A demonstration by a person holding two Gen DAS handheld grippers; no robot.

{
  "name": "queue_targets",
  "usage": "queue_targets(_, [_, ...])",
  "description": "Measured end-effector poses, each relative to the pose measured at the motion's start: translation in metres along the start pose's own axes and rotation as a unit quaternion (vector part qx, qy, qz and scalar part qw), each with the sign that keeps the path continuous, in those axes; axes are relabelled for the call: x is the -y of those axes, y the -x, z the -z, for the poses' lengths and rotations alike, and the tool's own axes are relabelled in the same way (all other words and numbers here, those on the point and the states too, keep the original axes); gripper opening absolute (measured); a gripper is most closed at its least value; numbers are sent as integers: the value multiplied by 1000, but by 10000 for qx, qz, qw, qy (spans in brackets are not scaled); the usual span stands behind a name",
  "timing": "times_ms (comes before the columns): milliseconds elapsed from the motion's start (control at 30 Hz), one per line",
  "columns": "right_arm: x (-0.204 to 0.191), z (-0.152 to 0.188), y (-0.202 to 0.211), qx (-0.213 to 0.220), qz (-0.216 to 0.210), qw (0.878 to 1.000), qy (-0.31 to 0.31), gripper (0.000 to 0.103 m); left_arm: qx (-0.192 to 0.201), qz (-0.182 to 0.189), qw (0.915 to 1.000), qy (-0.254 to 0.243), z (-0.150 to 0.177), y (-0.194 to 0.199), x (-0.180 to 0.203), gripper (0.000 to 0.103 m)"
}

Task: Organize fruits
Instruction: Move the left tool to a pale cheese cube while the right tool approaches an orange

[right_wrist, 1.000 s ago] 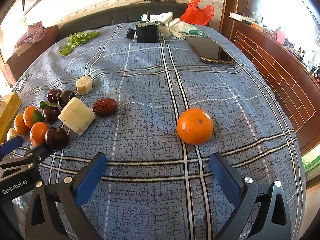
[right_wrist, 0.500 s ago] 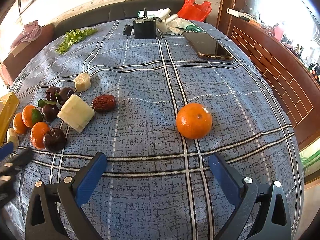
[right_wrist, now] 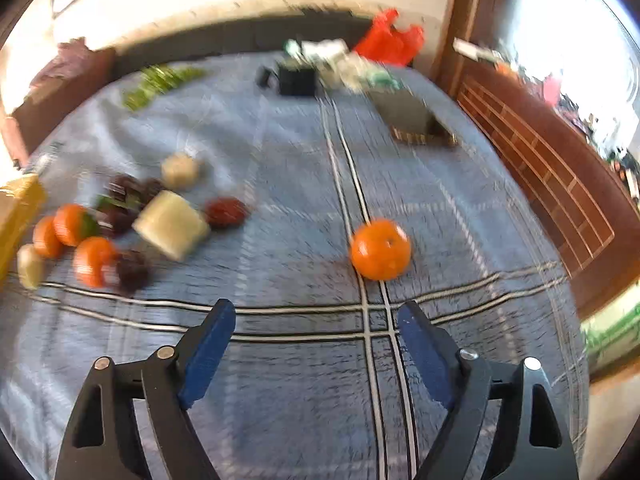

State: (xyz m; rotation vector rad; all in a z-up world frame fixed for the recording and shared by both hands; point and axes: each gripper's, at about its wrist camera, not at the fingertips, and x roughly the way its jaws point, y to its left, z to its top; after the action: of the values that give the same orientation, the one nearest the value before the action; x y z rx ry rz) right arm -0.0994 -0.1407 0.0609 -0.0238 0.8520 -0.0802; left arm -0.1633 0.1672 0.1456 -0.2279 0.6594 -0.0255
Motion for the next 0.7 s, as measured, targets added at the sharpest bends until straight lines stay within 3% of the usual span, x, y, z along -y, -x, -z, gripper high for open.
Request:
queue_targets(100, [-6, -20, 40, 462, -351, 9983, 18, 86, 255, 43, 9996, 58, -17, 18, -5, 77])
queue_targets(167, [-8, -37, 63, 668, -807, 9945, -43, 87, 350, -28, 9994, -41, -33, 26, -4, 77])
queue_targets(300, [-16, -60, 73, 670, -1700, 9830, -171, 87, 440, -100, 9990, 22, -57, 28, -5, 79])
queue_targets(367, [-25, -57, 64, 522, -1975, 9787, -196, 86, 139, 44, 9998, 123, -58, 14, -7, 80])
queue_targets(567, [-48, -26, 15, -147, -2248, 9743, -38, 58, -769, 348, 9963, 158, -19, -50, 3, 80])
queue_targets(700, [-58, -22, -4, -265, -2421, 9699, 17, 57, -1131, 408, 9921, 355, -4, -91, 3, 80])
